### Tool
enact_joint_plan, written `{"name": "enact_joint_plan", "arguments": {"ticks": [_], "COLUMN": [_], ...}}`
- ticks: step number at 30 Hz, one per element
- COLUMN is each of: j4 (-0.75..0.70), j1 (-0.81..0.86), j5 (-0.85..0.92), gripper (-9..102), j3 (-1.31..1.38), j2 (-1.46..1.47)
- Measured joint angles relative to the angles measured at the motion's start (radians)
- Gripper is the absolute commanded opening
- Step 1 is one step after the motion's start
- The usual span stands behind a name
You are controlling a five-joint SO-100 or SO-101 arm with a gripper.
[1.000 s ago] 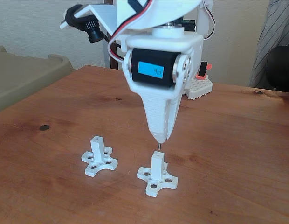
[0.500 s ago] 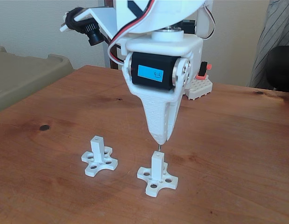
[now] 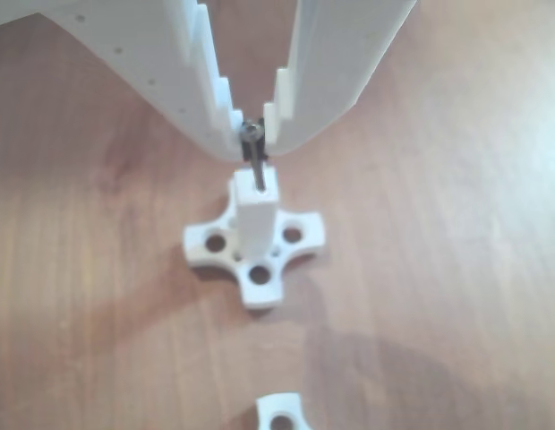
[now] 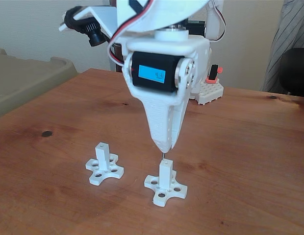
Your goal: Grab the screw and set it in the hole.
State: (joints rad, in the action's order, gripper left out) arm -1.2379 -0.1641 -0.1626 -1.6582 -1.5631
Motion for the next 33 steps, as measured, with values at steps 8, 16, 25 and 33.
{"name": "enact_joint_plan", "arguments": {"ticks": [8, 16, 25, 33], "j4": [-0.002, -0.035, -0.035, -0.035], "j1": [0.003, 0.003, -0.014, -0.018], "j5": [0.0, 0.0, -0.02, -0.02], "gripper": [-4, -4, -4, -4], "j3": [0.015, 0.015, 0.057, 0.06], "j2": [0.023, 0.031, 0.049, 0.049]}}
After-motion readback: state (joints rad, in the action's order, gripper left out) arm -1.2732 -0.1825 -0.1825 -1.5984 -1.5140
